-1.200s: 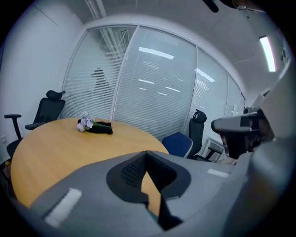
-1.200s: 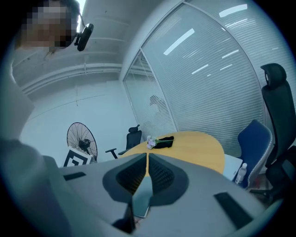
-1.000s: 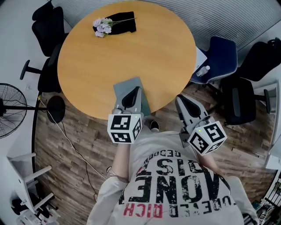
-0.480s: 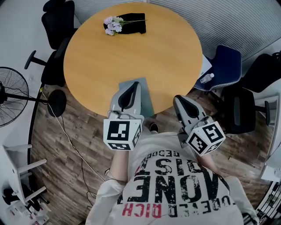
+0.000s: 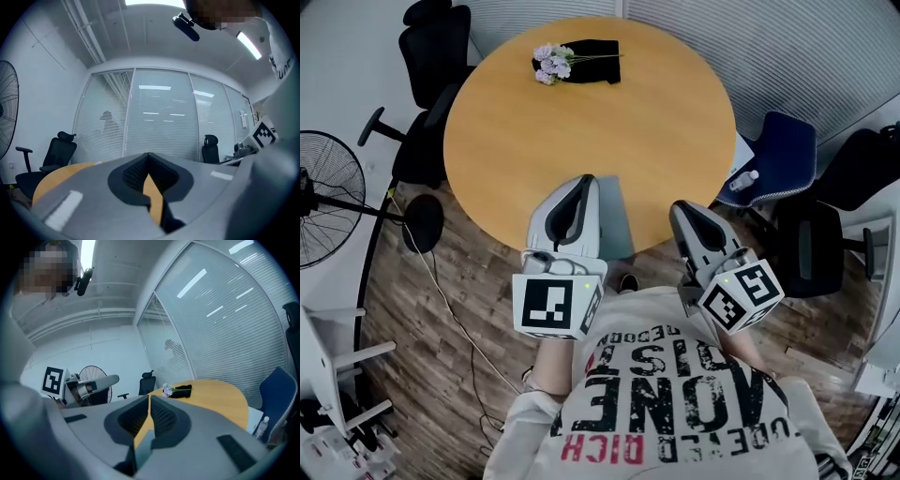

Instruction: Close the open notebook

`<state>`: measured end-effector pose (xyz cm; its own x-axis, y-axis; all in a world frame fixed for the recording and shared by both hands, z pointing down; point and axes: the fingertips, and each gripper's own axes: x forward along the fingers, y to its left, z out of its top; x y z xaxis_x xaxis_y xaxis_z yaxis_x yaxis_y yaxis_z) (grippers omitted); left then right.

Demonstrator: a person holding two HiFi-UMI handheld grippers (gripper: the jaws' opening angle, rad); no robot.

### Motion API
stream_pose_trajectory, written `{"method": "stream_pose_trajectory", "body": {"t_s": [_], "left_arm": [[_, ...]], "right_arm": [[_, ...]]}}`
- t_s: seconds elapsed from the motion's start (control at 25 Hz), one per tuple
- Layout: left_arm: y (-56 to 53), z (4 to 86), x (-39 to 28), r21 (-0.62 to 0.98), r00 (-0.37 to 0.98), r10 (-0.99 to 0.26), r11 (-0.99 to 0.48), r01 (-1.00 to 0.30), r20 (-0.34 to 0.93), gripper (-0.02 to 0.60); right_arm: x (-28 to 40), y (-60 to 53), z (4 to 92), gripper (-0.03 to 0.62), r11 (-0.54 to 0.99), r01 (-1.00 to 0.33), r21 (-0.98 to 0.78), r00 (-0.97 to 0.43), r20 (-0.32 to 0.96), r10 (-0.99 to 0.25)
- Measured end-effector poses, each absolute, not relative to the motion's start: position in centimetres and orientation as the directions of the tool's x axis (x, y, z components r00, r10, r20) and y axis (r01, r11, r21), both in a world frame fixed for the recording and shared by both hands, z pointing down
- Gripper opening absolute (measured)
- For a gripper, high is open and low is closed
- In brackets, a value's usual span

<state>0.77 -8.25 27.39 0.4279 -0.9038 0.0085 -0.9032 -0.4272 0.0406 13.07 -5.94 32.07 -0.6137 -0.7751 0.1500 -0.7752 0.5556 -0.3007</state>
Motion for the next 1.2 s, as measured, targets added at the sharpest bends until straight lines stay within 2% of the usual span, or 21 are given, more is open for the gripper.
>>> {"method": "stream_pose_trajectory", "body": {"t_s": [0.32, 0.56, 0.96, 1.2], "left_arm": [[-7.3, 26.2, -3.0, 0.049, 0.412, -0.911, -0.413, -0.909, -0.027, 0.011], [-7.1, 26.2, -6.7, 0.065, 0.422, -0.907, -0.421, -0.905, -0.004, 0.011], [-6.9, 26.5, -11.6, 0.074, 0.446, -0.895, -0.443, -0.893, 0.023, 0.011], [-6.3, 27.1, -12.6, 0.086, 0.466, -0.884, -0.462, -0.883, 0.038, 0.011]], "right_arm": [[9.8, -6.6, 30.3, 0.02, 0.564, -0.784, -0.26, -0.607, 0.13, -0.784], [6.6, -6.6, 28.2, 0.02, 0.558, -0.82, -0.125, -0.571, 0.128, -0.811], [2.1, -6.1, 26.5, 0.02, 0.53, -0.838, -0.132, -0.543, 0.111, -0.832], [1.7, -5.7, 26.0, 0.02, 0.499, -0.857, -0.128, -0.512, 0.106, -0.853]]}}
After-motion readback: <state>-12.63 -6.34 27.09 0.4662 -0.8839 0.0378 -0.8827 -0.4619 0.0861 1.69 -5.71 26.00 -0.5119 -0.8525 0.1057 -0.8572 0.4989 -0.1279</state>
